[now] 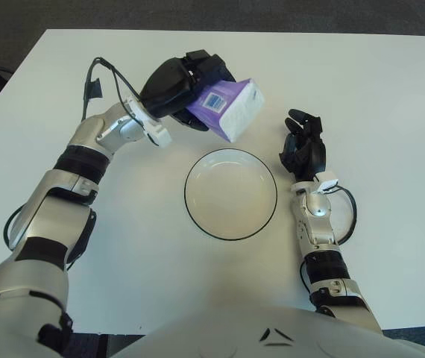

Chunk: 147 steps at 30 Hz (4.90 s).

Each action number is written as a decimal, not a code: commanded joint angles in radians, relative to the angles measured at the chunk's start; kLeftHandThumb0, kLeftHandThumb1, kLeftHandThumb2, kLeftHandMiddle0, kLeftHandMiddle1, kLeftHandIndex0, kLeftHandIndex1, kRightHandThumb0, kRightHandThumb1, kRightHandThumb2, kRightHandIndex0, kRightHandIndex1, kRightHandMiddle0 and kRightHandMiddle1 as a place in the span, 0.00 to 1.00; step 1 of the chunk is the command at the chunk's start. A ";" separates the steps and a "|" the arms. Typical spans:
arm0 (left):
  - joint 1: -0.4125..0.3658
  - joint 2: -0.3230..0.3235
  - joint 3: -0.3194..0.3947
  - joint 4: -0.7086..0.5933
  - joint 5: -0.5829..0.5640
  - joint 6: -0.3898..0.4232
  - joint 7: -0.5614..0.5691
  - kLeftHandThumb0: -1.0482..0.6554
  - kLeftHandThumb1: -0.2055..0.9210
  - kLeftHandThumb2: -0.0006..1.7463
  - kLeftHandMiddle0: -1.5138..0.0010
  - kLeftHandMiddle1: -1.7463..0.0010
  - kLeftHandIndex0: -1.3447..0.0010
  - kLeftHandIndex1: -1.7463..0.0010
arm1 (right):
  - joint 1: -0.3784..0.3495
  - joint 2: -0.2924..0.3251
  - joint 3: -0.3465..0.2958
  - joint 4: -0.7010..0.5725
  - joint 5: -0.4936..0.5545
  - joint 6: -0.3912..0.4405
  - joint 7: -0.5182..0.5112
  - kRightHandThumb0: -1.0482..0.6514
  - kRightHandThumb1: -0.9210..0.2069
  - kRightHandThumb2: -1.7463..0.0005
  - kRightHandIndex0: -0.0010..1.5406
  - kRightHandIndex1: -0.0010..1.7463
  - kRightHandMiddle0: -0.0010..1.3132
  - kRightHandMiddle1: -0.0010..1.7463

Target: Put the tissue paper into the plate.

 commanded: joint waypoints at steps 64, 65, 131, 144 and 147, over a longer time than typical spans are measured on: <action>0.199 -0.021 0.053 -0.213 0.126 -0.096 -0.086 0.34 0.52 0.71 0.21 0.00 0.58 0.00 | 0.098 -0.018 -0.020 0.112 -0.007 0.037 -0.014 0.38 0.11 0.56 0.29 0.44 0.03 0.65; 0.191 -0.003 0.049 -0.223 0.110 -0.085 -0.126 0.34 0.52 0.71 0.22 0.00 0.58 0.00 | 0.098 -0.018 -0.020 0.113 -0.006 0.037 -0.013 0.38 0.11 0.56 0.29 0.44 0.03 0.65; 0.141 0.193 0.007 -0.398 -0.396 0.072 -1.013 0.02 1.00 0.51 0.78 0.94 1.00 0.50 | 0.064 0.010 -0.008 0.168 -0.018 0.040 -0.054 0.36 0.10 0.57 0.28 0.44 0.05 0.65; 0.168 0.169 0.049 -0.396 -0.382 0.107 -0.973 0.01 1.00 0.55 0.80 0.96 1.00 0.57 | 0.069 0.015 -0.005 0.168 -0.022 0.041 -0.058 0.35 0.09 0.58 0.26 0.41 0.06 0.64; 0.201 0.145 0.073 -0.410 -0.445 0.174 -0.963 0.01 1.00 0.55 0.82 0.98 1.00 0.61 | 0.071 0.018 -0.006 0.165 -0.025 0.045 -0.064 0.35 0.09 0.59 0.25 0.39 0.07 0.64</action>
